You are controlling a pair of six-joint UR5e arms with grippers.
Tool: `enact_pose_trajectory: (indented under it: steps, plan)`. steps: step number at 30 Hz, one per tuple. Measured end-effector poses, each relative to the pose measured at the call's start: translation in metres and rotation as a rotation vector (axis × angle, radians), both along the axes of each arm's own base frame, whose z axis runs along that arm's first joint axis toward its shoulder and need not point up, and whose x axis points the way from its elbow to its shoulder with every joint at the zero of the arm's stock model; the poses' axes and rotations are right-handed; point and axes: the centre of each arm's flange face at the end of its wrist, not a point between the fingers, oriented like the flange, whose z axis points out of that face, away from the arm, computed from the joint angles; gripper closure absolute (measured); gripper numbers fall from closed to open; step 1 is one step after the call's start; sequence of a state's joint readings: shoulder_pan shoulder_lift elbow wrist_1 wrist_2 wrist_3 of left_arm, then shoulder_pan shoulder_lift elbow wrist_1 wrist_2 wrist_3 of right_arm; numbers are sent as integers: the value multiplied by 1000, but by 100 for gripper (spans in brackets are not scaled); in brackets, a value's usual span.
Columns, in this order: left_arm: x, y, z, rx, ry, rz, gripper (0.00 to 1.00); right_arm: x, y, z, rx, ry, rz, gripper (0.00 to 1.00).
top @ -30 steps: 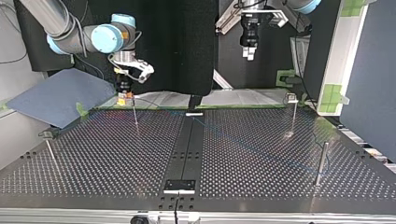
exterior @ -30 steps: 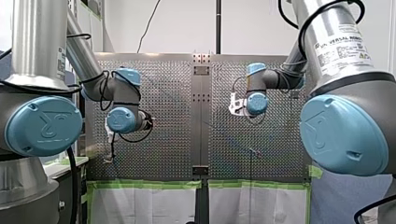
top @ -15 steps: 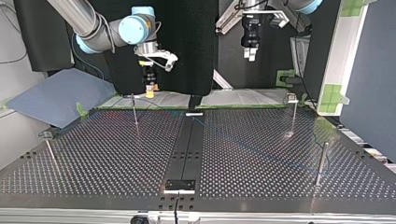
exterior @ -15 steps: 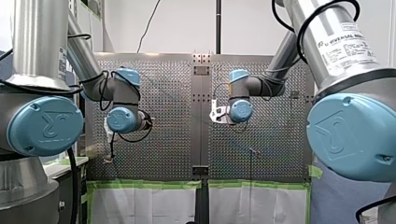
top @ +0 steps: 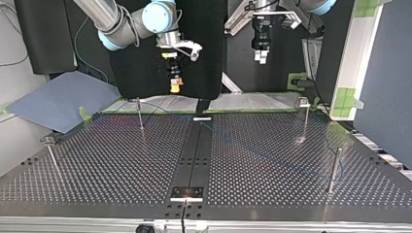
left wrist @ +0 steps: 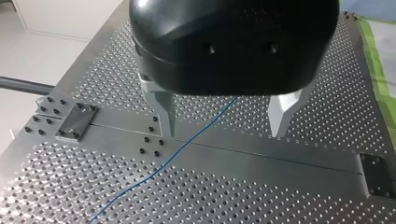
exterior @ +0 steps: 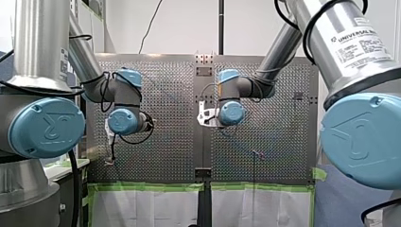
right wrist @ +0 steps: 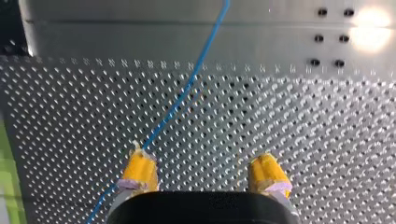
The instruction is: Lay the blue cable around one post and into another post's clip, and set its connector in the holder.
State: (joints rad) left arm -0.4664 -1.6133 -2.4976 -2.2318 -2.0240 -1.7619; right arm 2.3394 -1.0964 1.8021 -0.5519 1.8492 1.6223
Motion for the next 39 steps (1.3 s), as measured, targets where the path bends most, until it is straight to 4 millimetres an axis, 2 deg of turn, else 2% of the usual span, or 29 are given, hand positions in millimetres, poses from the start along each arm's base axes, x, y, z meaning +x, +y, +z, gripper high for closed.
enact_pose_trajectory:
  steps: [19,34,39]
  plan:
    - [1,4,-1,26,14,13,0,34,79,-10,2,29,79,1]
    - [-2,10,-4,79,42,56,0,51,143,-15,11,68,130,1]
    - [-2,14,-5,107,53,83,0,48,147,-16,16,73,100,1]
